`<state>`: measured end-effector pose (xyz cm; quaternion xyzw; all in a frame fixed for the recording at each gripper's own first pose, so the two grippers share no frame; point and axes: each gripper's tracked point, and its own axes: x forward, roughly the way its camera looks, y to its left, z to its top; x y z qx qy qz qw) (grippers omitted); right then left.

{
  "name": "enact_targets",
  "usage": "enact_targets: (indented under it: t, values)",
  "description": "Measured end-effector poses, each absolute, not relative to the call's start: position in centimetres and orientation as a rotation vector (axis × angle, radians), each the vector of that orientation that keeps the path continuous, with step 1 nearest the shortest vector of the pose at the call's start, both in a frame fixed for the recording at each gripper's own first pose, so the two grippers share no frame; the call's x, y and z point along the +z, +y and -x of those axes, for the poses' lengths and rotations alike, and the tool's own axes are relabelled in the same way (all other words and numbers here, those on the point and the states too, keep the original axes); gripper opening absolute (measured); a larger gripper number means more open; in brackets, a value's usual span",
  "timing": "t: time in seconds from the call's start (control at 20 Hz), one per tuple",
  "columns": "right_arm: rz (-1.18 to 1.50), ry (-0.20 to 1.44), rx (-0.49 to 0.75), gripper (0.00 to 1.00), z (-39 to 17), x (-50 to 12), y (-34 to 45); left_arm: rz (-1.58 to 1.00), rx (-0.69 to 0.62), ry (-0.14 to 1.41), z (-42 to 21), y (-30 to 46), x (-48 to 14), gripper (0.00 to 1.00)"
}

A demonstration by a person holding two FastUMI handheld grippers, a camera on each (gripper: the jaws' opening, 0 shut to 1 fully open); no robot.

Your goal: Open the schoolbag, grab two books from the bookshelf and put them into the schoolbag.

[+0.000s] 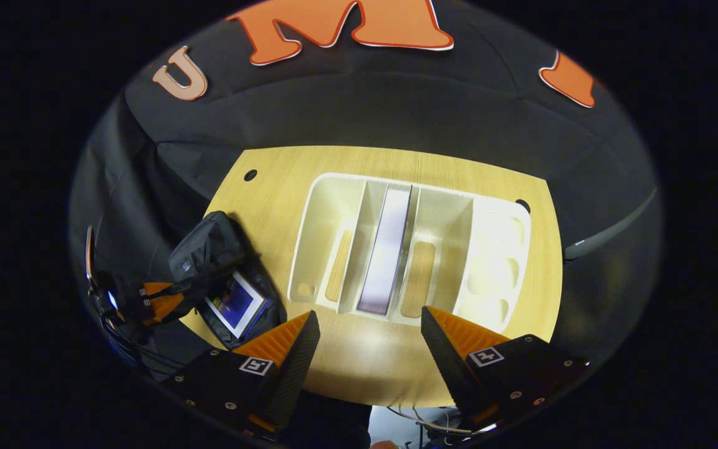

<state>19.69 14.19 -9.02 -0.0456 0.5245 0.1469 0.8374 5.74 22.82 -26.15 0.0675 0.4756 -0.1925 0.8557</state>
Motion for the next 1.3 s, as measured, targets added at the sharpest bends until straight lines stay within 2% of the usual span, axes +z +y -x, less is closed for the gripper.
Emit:
enact_targets:
  t: [0.25,0.55,0.65,0.7,0.75,0.8,0.95,1.0,1.05,1.1,1.15,1.2,1.25,1.3]
  values:
    - [0.070,1.182,0.281,0.98,-24.6,-11.4,13.4,-0.121,-0.364,1.033,-5.1,23.2,-26.4,0.06]
    - [0.107,1.246,0.252,0.96,-27.6,-15.9,14.5,-0.121,-0.327,1.060,-4.8,23.4,-26.6,0.05]
    - [0.121,1.264,0.242,0.83,-27.8,-16.7,15.1,-0.124,-0.318,1.064,-4.7,23.3,-26.6,0.06]
    - [0.127,1.273,0.232,0.63,-27.8,-17.2,15.2,-0.124,-0.311,1.064,-4.7,23.4,-26.4,0.05]
    - [0.132,1.281,0.223,0.67,-27.7,-17.4,15.1,-0.121,-0.307,1.065,-4.5,23.3,-26.4,0.06]
    - [0.129,1.289,0.215,0.56,-27.7,-17.4,15.1,-0.118,-0.300,1.068,-4.5,23.3,-26.4,0.06]
    - [0.120,1.304,0.178,0.41,-27.6,-17.6,15.3,-0.109,-0.289,1.076,-4.2,23.2,-26.4,0.06]
    - [0.120,1.308,0.169,0.31,-27.4,-17.7,15.2,-0.116,-0.288,1.073,-4.1,23.4,-26.4,0.06]
    - [0.111,1.304,0.160,0.39,-27.3,-17.4,15.1,-0.123,-0.292,1.068,-4.2,23.6,-26.2,0.06]
    - [0.105,1.298,0.157,0.37,-26.9,-16.9,15.2,-0.134,-0.303,1.060,-4.2,23.8,-26.0,0.06]
    - [0.094,1.286,0.151,0.44,-26.5,-16.2,15.3,-0.142,-0.316,1.055,-4.2,24.0,-26.0,0.06]
    - [0.083,1.272,0.152,0.35,-26.0,-15.4,15.5,-0.150,-0.338,1.049,-4.3,24.1,-25.9,0.06]
    - [0.068,1.259,0.149,0.35,-25.5,-14.5,15.8,-0.161,-0.355,1.044,-4.4,24.4,-26.0,0.05]
    - [0.056,1.248,0.142,0.26,-24.9,-13.6,15.9,-0.172,-0.373,1.038,-4.5,24.6,-25.9,0.05]
